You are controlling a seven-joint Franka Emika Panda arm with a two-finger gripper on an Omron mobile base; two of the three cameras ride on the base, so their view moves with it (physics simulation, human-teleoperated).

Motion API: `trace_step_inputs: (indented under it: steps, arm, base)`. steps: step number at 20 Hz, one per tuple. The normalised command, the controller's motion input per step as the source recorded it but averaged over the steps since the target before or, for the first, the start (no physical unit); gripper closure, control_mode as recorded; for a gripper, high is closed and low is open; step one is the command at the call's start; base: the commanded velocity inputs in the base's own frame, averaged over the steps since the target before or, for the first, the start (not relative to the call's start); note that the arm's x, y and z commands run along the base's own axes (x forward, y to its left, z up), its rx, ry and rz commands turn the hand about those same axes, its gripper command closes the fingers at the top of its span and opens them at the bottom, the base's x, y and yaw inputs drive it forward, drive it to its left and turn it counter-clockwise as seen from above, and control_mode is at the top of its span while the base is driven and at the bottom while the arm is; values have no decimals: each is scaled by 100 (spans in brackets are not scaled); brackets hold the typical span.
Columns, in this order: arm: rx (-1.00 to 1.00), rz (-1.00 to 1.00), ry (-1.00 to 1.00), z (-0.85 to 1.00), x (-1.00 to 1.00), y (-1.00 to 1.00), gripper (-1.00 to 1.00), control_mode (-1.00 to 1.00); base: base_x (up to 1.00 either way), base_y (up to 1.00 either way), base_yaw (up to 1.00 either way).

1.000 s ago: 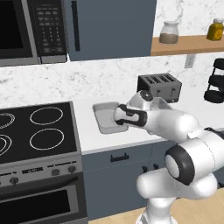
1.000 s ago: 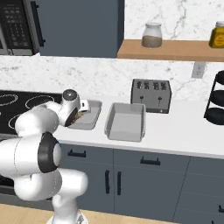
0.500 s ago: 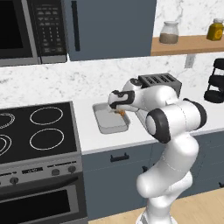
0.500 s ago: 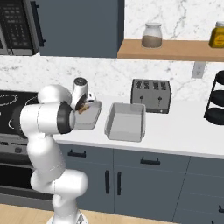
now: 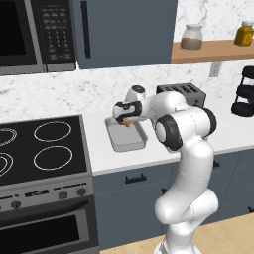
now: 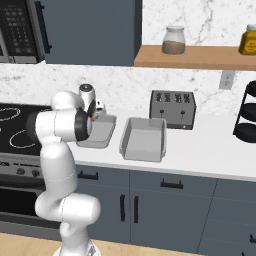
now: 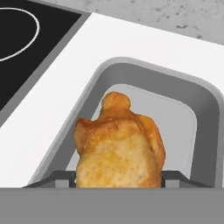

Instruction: Place one potato and one chicken drumstick in each tupperware on the nearby counter, to pack two identical lunches.

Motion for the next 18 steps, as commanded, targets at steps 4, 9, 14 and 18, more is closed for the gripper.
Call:
trace_step_inputs:
  steps: [4, 9, 14, 18]
  arm:
    - [0, 0, -3, -1, -15, -5, -100, -100]
    - [1, 0, 0, 11, -3, -21, -100, -100]
    - [1, 5, 3, 68, -37, -4, -100, -100]
    - [0, 14, 15, 66, -97, -8, -100, -100]
  base:
    - [0, 0, 0]
    - [0, 0, 0]
    - [0, 0, 0]
    - [0, 0, 0]
